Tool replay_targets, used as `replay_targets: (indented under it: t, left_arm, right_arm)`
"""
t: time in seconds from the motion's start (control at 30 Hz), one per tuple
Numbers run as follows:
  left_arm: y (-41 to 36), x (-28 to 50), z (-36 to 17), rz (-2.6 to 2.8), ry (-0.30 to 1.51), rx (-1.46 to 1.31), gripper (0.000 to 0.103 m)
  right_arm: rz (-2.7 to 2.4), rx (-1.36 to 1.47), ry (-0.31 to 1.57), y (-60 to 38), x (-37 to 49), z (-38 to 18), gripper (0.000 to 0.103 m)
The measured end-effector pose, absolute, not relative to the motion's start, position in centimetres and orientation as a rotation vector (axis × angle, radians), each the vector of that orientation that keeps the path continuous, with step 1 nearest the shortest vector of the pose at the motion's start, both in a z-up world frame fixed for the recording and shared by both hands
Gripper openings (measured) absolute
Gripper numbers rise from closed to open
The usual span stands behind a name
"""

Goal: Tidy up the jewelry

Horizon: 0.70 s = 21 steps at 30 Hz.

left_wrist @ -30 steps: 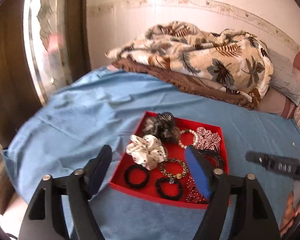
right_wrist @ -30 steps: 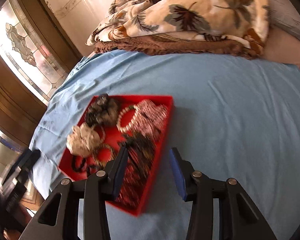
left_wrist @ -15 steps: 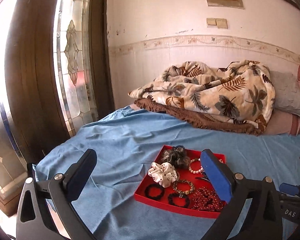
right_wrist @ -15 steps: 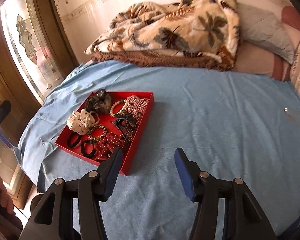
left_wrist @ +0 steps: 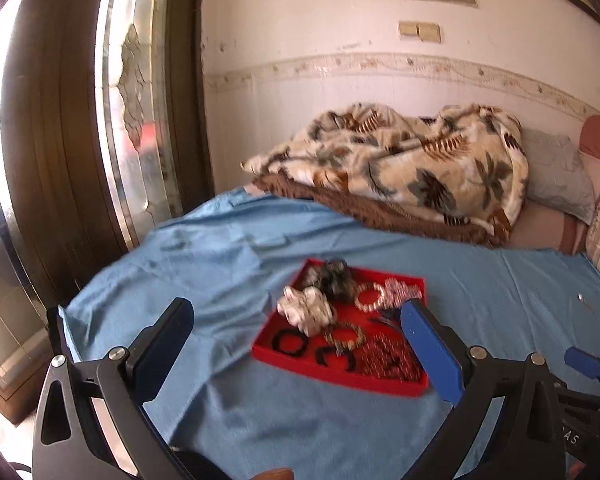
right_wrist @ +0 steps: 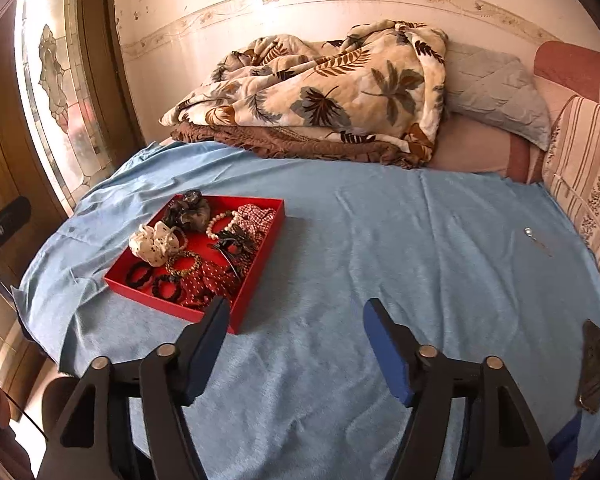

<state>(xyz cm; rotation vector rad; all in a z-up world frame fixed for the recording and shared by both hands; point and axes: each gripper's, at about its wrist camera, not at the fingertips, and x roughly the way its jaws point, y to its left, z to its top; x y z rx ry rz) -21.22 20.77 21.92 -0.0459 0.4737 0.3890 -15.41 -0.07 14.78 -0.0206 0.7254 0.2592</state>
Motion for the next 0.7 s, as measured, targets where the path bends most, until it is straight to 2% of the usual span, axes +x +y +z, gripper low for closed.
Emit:
replay_targets:
  t: [0.27, 0.7]
  left_arm:
    - [20.5, -20.9, 19.4, 0.359, 0.582, -0.063, 0.103]
    - [20.6, -19.9, 17.5, 0.321, 0.657, -0.064, 0.103]
  right_arm:
    - [0.249, -0.026, 0.76, -0.1, -15.7, 13.7, 0.077]
    - [0.242, -0.039, 0.77, 0.2, -15.5, 13.1, 0.079]
